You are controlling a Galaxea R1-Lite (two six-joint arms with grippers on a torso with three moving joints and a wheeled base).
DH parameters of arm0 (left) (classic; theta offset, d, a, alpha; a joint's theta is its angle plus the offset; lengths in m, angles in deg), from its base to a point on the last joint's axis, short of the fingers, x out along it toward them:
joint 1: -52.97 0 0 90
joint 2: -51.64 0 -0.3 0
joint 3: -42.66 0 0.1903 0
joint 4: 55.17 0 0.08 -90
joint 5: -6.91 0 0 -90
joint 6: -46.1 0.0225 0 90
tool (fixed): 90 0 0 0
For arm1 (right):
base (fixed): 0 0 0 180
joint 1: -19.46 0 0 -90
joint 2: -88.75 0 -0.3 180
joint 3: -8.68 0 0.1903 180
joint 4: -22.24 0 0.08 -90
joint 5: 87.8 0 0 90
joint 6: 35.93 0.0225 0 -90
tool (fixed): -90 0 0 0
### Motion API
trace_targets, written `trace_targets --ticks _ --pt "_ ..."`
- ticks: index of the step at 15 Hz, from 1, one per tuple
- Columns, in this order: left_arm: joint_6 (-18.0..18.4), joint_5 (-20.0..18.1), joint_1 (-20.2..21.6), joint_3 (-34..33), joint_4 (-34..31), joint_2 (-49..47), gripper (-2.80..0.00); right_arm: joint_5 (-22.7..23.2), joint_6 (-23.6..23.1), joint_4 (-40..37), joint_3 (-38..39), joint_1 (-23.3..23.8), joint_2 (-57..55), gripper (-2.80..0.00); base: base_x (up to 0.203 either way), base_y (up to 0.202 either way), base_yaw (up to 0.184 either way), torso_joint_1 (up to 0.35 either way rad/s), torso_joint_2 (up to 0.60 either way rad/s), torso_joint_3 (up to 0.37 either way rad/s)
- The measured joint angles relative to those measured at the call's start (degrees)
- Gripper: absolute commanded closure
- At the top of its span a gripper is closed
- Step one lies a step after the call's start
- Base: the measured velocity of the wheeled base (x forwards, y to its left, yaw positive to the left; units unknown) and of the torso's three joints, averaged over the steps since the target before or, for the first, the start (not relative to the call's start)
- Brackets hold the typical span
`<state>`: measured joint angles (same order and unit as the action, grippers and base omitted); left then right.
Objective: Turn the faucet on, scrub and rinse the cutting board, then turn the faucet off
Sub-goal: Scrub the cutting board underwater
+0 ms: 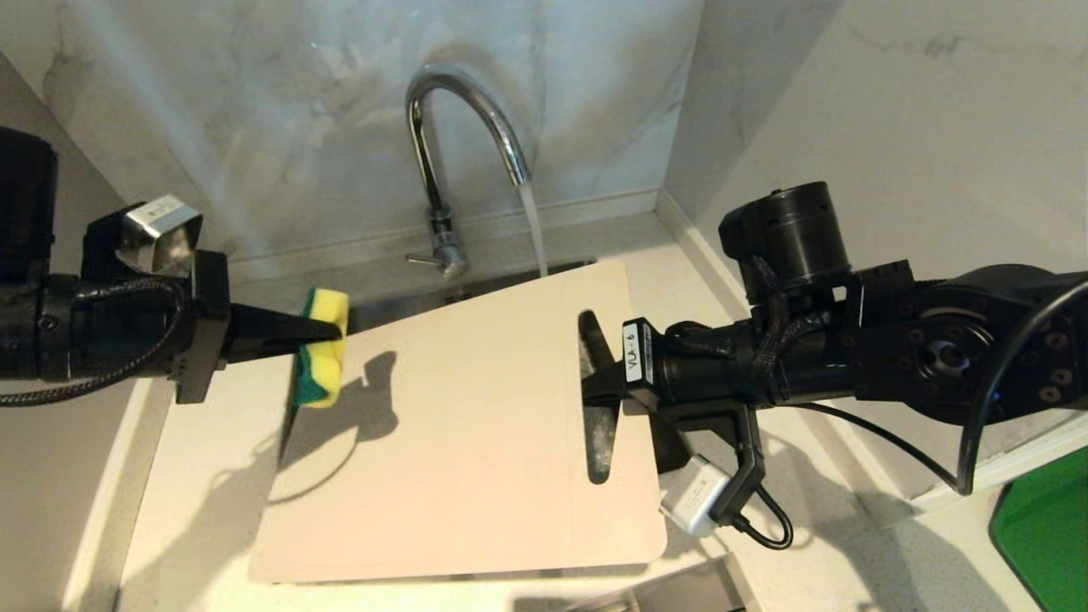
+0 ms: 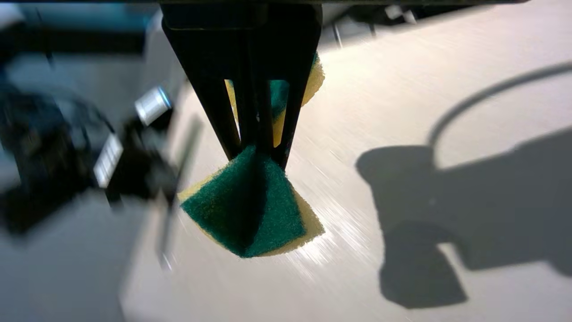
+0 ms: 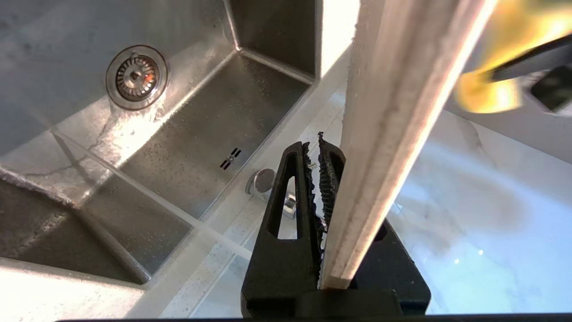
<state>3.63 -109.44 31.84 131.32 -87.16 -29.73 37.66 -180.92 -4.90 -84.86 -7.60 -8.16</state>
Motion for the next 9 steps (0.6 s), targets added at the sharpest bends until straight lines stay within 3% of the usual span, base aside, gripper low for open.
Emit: trace_targets --ticks 3,5,7,9 --pt "-3.5 4.7 -12.5 -1.0 -1.6 1.7 0.00 -0.1 0.3 0.1 0.0 0.1 0.0 0.00 0.000 0.000 0.000 0.000 0.00 0.000" --pt "-4.1 9.8 -19.1 -2.6 -1.6 0.8 0.00 -0.1 0.4 0.1 0.0 0.3 0.0 0.00 0.000 0.000 0.000 0.000 0.00 0.000" --pt "-3.3 14.6 -23.6 -6.0 0.9 -0.6 0.00 -0.1 0.7 0.1 0.0 0.6 0.1 0.00 0.000 0.000 0.000 0.000 0.00 0.000" --pt "-1.4 17.9 -25.3 -10.0 6.2 -2.2 0.00 -0.1 0.8 0.1 0.0 0.8 0.2 0.00 0.000 0.000 0.000 0.000 0.00 0.000"
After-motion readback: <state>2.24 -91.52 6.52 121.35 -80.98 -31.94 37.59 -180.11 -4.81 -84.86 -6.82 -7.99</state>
